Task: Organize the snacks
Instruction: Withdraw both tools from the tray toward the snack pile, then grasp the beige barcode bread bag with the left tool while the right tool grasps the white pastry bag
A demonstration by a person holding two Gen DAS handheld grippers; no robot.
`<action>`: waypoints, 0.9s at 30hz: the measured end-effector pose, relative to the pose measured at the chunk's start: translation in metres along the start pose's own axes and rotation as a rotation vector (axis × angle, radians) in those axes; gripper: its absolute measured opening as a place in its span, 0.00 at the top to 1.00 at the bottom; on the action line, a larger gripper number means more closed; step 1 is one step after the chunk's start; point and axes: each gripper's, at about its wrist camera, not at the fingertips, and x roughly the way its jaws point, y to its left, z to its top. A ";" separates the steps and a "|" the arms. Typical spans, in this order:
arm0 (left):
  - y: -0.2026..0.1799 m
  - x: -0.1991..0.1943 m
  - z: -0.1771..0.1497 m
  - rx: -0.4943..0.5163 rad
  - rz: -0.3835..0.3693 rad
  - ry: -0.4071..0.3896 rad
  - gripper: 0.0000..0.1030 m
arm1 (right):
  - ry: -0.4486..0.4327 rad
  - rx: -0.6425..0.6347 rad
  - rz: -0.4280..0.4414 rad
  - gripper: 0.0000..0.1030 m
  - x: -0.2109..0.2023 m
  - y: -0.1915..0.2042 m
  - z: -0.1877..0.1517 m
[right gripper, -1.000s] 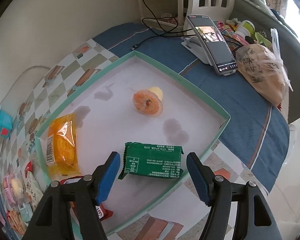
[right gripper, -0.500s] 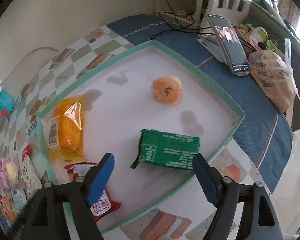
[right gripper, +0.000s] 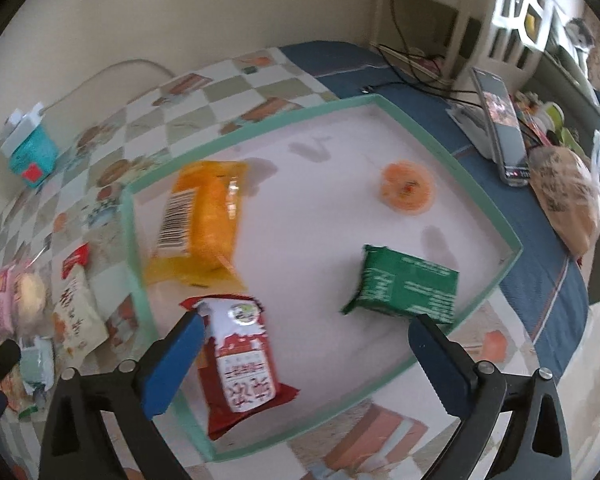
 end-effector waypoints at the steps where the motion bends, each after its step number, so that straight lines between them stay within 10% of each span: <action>1: 0.005 -0.001 0.002 -0.009 0.005 -0.005 0.06 | -0.004 -0.006 0.006 0.00 -0.001 0.004 -0.002; 27: 0.174 -0.009 0.023 -0.366 0.045 -0.086 0.02 | -0.073 -0.252 0.178 0.00 -0.029 0.128 -0.022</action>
